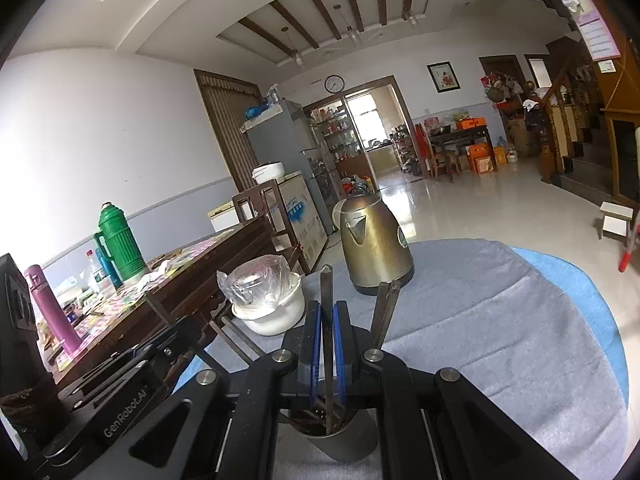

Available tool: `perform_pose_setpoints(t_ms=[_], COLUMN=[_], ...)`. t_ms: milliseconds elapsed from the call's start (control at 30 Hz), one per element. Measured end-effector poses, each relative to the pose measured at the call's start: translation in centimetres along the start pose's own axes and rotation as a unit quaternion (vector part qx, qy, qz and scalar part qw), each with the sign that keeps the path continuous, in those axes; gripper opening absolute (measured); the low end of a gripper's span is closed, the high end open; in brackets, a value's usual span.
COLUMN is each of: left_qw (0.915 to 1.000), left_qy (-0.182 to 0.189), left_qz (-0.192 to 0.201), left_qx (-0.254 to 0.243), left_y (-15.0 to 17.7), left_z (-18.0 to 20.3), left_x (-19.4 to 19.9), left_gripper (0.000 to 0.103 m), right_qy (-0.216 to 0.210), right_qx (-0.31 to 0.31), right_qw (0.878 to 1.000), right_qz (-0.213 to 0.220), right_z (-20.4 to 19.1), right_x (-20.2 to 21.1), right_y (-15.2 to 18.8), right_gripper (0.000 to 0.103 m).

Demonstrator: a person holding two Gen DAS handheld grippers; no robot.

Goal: Organize utensils
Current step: 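Lower both held sticks into the grey holder cup, then open both tools to release the sticks into the holder cup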

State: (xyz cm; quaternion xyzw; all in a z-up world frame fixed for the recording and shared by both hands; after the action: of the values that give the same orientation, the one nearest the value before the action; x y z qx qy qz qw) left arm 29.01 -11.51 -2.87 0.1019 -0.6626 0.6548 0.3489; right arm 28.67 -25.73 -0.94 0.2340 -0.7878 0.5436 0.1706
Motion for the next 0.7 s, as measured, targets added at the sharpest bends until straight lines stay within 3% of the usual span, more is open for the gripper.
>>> perform_pose_setpoints(t_ms=[433,567,700], left_qw=[0.9995,0.9991,0.9988], left_qy=[-0.025,-0.037,-0.044], left_qz=[-0.020,-0.019,-0.020], left_qx=[-0.003,-0.010,-0.011], left_y=[0.6,0.8,1.0], left_z=[-0.6,-0.7,-1.0], left_x=[-0.4,-0.3,-0.3], left_gripper=[0.012,0.035,0.044], right_qy=[-0.017,-0.021,-0.023], right_qx=[-0.008,-0.021,-0.032], right_qw=[1.000,0.999,0.999], right_qz=[-0.025,-0.031,-0.031], right_z=[-0.3,0.2,0.5], right_x=[-1.1,-1.2,-1.2], right_y=[0.8,1.0,0.9], right_gripper=[0.009,0.010,0.010])
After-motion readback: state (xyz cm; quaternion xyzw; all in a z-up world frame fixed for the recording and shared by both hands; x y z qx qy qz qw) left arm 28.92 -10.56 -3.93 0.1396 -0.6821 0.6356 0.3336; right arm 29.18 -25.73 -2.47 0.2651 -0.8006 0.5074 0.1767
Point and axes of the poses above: each gripper's, at about its wrist camera, not at the fingertips, and x roughly against the way its jaws point, z to its right, y to its underside, the point moved 9 cm from there along -x, roughly the way its jaws point, and after that the axes turned 15 degrees about -z, right-handed, at the moved point
